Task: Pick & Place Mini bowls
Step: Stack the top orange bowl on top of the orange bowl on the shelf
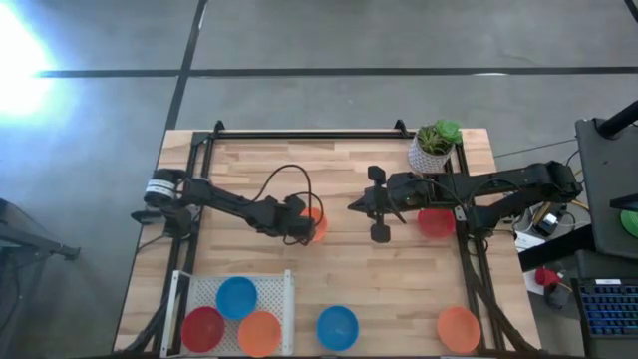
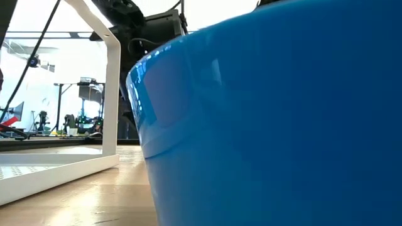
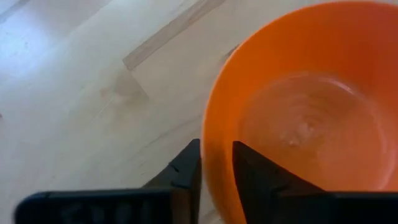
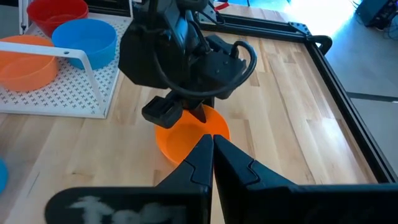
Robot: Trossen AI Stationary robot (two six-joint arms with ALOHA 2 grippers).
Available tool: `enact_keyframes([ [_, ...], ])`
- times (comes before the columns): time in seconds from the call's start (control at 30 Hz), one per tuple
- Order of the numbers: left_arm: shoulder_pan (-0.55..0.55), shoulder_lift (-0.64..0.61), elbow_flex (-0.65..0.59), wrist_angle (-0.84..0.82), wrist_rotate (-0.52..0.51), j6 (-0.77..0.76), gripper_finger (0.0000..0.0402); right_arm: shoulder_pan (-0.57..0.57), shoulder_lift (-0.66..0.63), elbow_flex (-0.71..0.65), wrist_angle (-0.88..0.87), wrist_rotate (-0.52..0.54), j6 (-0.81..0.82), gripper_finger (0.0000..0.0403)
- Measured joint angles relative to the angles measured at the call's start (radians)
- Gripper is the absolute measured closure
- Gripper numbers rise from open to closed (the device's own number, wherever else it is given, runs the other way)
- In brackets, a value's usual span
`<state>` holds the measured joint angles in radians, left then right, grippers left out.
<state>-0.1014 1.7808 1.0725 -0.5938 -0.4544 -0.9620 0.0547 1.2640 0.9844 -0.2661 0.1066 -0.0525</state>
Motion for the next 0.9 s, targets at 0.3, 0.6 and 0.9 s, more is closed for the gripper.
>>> enact_keyframes([
  [0.3,0.01,0.0,0.002,0.008,-0.027,0.017,0.0393,0.0,0.0,0.0,0.0,0.0,0.021,0.0394],
  [0.6,0.01,-0.115,-0.001,-0.033,-0.044,0.107,0.04,0.0,0.0,0.0,0.0,0.0,0.026,0.0394],
  [0.9,-0.011,-0.309,-0.001,-0.223,-0.064,0.186,0.0401,0.0,0.0,0.0,-0.008,0.0,0.026,0.0394],
])
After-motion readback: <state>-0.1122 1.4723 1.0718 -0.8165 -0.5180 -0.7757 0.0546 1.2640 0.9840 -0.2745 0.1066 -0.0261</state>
